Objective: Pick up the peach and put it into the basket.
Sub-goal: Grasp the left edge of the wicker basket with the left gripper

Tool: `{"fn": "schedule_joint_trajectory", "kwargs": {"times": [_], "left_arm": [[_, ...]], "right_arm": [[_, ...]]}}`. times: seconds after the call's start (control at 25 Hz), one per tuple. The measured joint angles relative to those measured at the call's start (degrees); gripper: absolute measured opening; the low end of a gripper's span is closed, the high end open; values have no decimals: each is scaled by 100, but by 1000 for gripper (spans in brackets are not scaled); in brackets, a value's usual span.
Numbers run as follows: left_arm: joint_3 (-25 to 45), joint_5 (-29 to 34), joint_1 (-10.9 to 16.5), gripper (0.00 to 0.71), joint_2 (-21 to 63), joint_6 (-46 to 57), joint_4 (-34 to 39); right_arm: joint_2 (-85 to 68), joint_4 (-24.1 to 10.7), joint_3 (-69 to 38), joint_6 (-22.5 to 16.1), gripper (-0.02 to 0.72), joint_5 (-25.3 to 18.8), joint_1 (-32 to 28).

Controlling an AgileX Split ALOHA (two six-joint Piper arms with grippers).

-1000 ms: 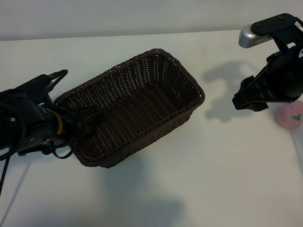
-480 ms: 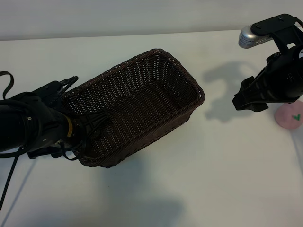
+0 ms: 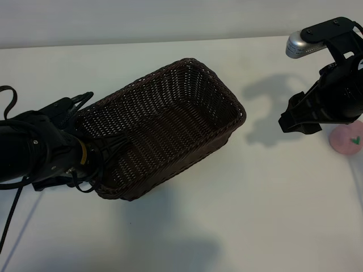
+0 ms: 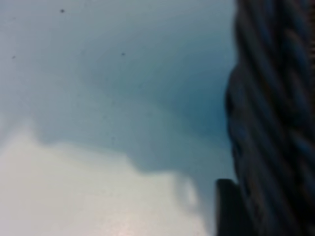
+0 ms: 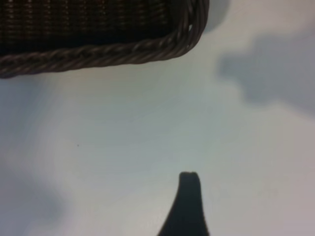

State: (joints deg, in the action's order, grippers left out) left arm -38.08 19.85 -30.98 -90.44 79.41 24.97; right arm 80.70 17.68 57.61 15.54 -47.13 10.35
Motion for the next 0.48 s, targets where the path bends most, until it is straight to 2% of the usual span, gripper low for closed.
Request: {"fn": "schedule_joint_trajectory", "kwargs": {"times": [0.16, 0.48], "left_arm": [[20, -9, 0, 198, 0, 42, -2], [20, -81, 0, 193, 0, 72, -19]], "right_arm": [[0, 0, 0, 0, 595, -10, 0], [0, 0, 0, 0, 595, -11, 0]]}}
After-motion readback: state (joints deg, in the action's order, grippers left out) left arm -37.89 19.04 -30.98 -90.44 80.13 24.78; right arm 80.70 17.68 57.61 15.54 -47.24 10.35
